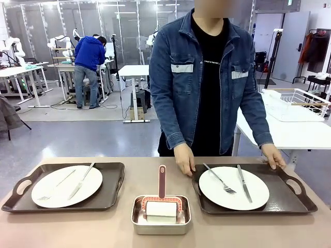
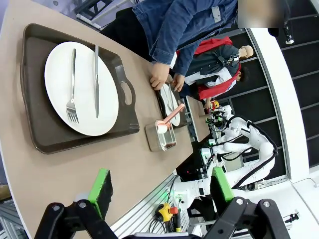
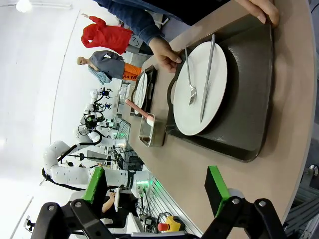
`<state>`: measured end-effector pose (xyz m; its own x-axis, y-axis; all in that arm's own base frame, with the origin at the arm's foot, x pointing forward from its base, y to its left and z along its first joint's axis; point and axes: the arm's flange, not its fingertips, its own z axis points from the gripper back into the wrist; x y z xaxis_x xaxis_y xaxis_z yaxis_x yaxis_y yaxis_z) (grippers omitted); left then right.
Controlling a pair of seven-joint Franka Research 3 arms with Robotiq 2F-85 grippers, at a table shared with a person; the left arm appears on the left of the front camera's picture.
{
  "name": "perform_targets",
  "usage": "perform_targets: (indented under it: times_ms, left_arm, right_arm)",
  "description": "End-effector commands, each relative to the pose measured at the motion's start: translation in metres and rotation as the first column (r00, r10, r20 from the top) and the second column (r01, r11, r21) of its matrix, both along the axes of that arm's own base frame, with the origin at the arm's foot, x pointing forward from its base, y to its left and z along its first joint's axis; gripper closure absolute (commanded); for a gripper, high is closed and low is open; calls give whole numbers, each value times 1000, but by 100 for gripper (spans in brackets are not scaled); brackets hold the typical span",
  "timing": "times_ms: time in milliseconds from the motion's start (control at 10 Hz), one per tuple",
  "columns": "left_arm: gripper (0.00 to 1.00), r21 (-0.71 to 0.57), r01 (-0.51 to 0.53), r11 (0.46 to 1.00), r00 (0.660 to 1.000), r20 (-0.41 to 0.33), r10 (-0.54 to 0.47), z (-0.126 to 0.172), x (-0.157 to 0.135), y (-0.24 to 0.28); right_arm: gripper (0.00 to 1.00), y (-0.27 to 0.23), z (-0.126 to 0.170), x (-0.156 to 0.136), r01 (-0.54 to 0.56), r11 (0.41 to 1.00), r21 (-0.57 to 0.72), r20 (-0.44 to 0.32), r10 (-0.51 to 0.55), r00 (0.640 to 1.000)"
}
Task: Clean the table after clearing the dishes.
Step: When the left (or right) Handle tray is removed, use the left hand (or right hand) to clean the left (or right) side of the table with the Lint Roller.
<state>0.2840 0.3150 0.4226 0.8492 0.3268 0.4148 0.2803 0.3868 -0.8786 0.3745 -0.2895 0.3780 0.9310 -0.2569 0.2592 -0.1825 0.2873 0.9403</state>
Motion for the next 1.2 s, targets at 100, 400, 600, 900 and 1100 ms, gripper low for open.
perform_targets:
  times_ms: [100,400,600,900,1100]
  left_arm:
    - [0,-1,1,1000,1000,10,-1,-1,-4,1]
    - [0,-1,1,1000,1000,10,-1,-1,-4,1]
    - [0,-1,1,1000,1000,10,-1,-1,-4,1]
    - [0,-1,1,1000,1000,10,-1,-1,-4,1]
    - [0,-1,1,1000,1000,10,-1,-1,-4,1]
  right_arm:
    - [0,0,2,-2,-5,1000,-1,1,5,1000]
    - [0,0,2,-2,-5,1000,-1,1,5,1000]
    - [0,0,2,-2,-5,1000,-1,1,5,1000]
    - [0,0,2,-2,-5,1000,-1,1,5,1000]
    - [0,0,2,-2,-5,1000,-1,1,5,1000]
